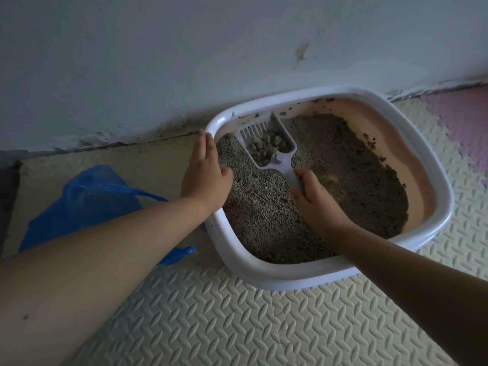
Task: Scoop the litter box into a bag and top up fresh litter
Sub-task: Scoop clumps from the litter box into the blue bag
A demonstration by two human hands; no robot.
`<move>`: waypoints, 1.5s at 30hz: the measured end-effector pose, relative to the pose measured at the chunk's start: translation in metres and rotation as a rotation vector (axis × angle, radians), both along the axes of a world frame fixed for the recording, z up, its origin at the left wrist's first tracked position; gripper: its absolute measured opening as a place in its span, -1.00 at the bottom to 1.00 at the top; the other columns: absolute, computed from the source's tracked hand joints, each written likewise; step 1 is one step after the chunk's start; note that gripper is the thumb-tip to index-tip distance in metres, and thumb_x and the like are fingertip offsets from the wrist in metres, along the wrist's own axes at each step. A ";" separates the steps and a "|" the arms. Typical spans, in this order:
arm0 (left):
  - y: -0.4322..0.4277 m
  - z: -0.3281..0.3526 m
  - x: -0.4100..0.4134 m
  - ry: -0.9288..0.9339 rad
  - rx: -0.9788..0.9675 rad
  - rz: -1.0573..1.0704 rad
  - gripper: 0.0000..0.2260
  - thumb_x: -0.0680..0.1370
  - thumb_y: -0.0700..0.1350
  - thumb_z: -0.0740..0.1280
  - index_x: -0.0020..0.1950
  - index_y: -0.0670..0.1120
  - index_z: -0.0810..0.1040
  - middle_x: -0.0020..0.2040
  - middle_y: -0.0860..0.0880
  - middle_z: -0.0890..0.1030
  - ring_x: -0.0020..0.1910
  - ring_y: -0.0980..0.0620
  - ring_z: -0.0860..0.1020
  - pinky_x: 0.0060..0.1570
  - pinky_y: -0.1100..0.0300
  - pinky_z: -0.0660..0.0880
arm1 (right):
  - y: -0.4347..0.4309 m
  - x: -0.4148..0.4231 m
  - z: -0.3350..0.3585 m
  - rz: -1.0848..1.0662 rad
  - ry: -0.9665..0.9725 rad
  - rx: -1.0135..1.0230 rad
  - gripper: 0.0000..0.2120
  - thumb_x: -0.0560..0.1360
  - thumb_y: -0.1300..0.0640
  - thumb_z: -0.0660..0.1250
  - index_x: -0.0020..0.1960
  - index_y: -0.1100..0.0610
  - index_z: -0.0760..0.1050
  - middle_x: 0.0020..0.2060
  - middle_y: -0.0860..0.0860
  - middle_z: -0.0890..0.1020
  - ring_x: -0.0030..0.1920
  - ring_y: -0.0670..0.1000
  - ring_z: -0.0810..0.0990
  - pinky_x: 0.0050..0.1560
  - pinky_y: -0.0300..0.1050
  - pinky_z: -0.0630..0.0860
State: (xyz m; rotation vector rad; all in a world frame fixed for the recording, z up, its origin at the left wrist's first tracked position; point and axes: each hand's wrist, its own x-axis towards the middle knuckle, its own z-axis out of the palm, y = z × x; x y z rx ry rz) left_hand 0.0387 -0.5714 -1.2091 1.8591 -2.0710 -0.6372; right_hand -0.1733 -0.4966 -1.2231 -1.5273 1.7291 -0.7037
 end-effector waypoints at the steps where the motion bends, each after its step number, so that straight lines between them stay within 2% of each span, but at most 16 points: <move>1: 0.000 0.000 0.000 0.001 0.000 -0.002 -0.37 0.59 -0.09 0.12 0.57 -0.09 -0.15 0.56 0.05 -0.22 0.54 0.03 -0.09 0.42 0.12 0.16 | 0.000 0.000 0.000 -0.016 -0.007 0.001 -0.73 0.62 0.09 0.14 0.30 0.08 0.28 -0.21 -0.12 0.47 -0.30 -0.17 0.42 -0.30 -0.13 0.33; 11: -0.001 -0.001 0.000 0.013 0.004 -0.003 -0.37 0.59 -0.08 0.12 0.57 -0.09 -0.15 0.56 0.05 -0.22 0.54 0.03 -0.08 0.41 0.13 0.13 | -0.001 -0.002 0.001 -0.027 0.001 -0.006 -0.77 0.61 0.07 0.16 0.25 0.05 0.32 -0.19 -0.07 0.51 -0.28 -0.10 0.45 -0.22 0.01 0.42; 14: -0.001 -0.001 0.000 0.014 0.008 -0.002 -0.37 0.59 -0.09 0.12 0.57 -0.09 -0.15 0.56 0.05 -0.23 0.54 0.04 -0.10 0.42 0.14 0.10 | -0.001 -0.005 0.002 -0.063 0.001 0.001 -0.79 0.61 0.05 0.15 0.23 0.05 0.32 -0.18 -0.01 0.53 -0.27 -0.04 0.47 -0.23 0.05 0.44; 18: 0.000 -0.002 0.000 0.015 0.003 -0.005 -0.37 0.60 -0.08 0.12 0.57 -0.09 -0.15 0.56 0.05 -0.23 0.54 0.04 -0.10 0.41 0.16 0.10 | -0.001 -0.007 0.003 -0.114 -0.024 0.024 -0.78 0.59 0.04 0.18 0.22 0.02 0.37 -0.24 -0.06 0.54 -0.33 -0.06 0.49 -0.30 0.01 0.44; 22: -0.001 -0.003 0.001 0.015 -0.005 0.003 -0.37 0.59 -0.09 0.13 0.57 -0.10 -0.15 0.56 0.04 -0.23 0.54 0.04 -0.10 0.41 0.18 0.08 | -0.012 -0.034 0.016 -0.229 0.077 0.090 -0.82 0.57 0.00 0.23 0.11 0.04 0.44 -0.26 -0.04 0.58 -0.37 -0.03 0.53 -0.41 -0.15 0.41; 26: -0.001 -0.005 0.000 0.017 -0.007 0.006 -0.36 0.59 -0.09 0.13 0.56 -0.09 -0.15 0.56 0.04 -0.22 0.54 0.05 -0.11 0.42 0.18 0.06 | -0.022 -0.058 0.026 -0.137 0.273 0.166 -0.85 0.55 0.07 0.22 0.00 0.13 0.50 -0.30 0.07 0.58 -0.37 0.10 0.54 -0.39 -0.08 0.42; 29: -0.001 -0.005 0.000 0.017 -0.010 0.010 -0.36 0.59 -0.09 0.14 0.57 -0.09 -0.15 0.56 0.05 -0.22 0.54 0.05 -0.11 0.41 0.18 0.07 | -0.033 -0.055 0.025 -0.081 0.328 0.250 -0.77 0.56 0.13 0.19 -0.15 0.24 0.52 -0.42 0.10 0.49 -0.49 0.05 0.37 -0.44 -0.16 0.26; 31: -0.002 -0.004 -0.001 0.016 -0.015 0.014 -0.36 0.59 -0.09 0.14 0.57 -0.09 -0.14 0.57 0.04 -0.22 0.54 0.05 -0.10 0.40 0.20 0.08 | -0.044 -0.049 0.025 -0.091 0.322 0.269 -0.69 0.57 0.12 0.18 -0.31 0.22 0.43 -0.49 0.07 0.39 -0.52 0.01 0.28 -0.45 -0.18 0.19; 33: -0.002 -0.004 -0.001 0.020 -0.024 0.014 -0.36 0.59 -0.08 0.14 0.57 -0.09 -0.14 0.57 0.04 -0.21 0.54 0.05 -0.09 0.36 0.23 0.08 | -0.057 -0.041 0.026 -0.102 0.311 0.262 -0.63 0.59 0.07 0.17 -0.36 0.19 0.35 -0.53 0.04 0.33 -0.53 0.01 0.23 -0.46 -0.20 0.16; 35: -0.001 -0.004 -0.001 0.024 -0.022 0.011 -0.36 0.59 -0.08 0.14 0.57 -0.09 -0.14 0.57 0.04 -0.21 0.54 0.05 -0.09 0.31 0.27 0.07 | -0.072 -0.030 0.027 -0.111 0.304 0.250 -0.67 0.61 0.07 0.13 -0.24 0.24 0.43 -0.49 0.06 0.39 -0.51 0.01 0.28 -0.46 -0.19 0.20; 36: -0.001 -0.004 -0.001 0.025 -0.020 0.009 -0.37 0.59 -0.09 0.13 0.57 -0.09 -0.15 0.57 0.04 -0.21 0.54 0.05 -0.09 0.31 0.27 0.07 | -0.078 -0.023 0.027 -0.097 0.329 0.255 -0.71 0.63 0.11 0.09 -0.10 0.26 0.48 -0.43 0.10 0.46 -0.47 0.03 0.35 -0.44 -0.17 0.27; 38: -0.001 -0.004 -0.001 0.022 -0.019 0.006 -0.36 0.59 -0.09 0.13 0.57 -0.09 -0.15 0.57 0.03 -0.21 0.54 0.04 -0.09 0.33 0.26 0.06 | -0.085 -0.011 0.025 -0.068 0.398 0.264 -0.71 0.64 0.20 0.03 0.20 0.27 0.45 -0.18 0.21 0.58 -0.28 0.10 0.49 -0.27 -0.07 0.44; 39: -0.002 -0.005 0.000 0.020 -0.021 0.007 -0.36 0.58 -0.10 0.13 0.57 -0.10 -0.15 0.57 0.02 -0.21 0.54 0.04 -0.09 0.35 0.25 0.06 | -0.086 -0.007 0.019 -0.082 0.415 0.274 -0.71 0.63 0.22 0.02 0.25 0.29 0.41 -0.05 0.24 0.59 -0.18 0.14 0.52 -0.17 -0.04 0.47; 41: -0.002 -0.006 0.000 0.011 -0.021 0.008 -0.36 0.58 -0.10 0.14 0.57 -0.10 -0.14 0.57 0.02 -0.21 0.54 0.03 -0.09 0.40 0.19 0.07 | -0.079 -0.007 0.006 -0.114 0.443 0.289 -0.73 0.63 0.20 0.02 0.22 0.29 0.37 0.06 0.23 0.56 -0.04 0.19 0.55 -0.09 -0.03 0.44; 43: -0.002 -0.006 0.000 0.002 -0.016 0.010 -0.36 0.58 -0.09 0.14 0.57 -0.10 -0.14 0.57 0.02 -0.21 0.54 0.03 -0.09 0.42 0.15 0.09 | -0.068 -0.012 -0.004 -0.092 0.448 0.255 -0.73 0.64 0.13 0.02 0.23 0.24 0.35 0.04 0.18 0.54 -0.03 0.19 0.55 -0.11 -0.02 0.44; 45: -0.002 -0.006 0.000 0.002 -0.020 0.012 -0.36 0.58 -0.09 0.15 0.57 -0.10 -0.14 0.57 0.03 -0.21 0.54 0.03 -0.08 0.41 0.16 0.09 | -0.058 -0.018 -0.006 -0.102 0.339 0.212 -0.71 0.65 0.03 0.02 0.25 0.16 0.34 -0.06 0.08 0.55 -0.13 0.13 0.54 -0.16 -0.01 0.45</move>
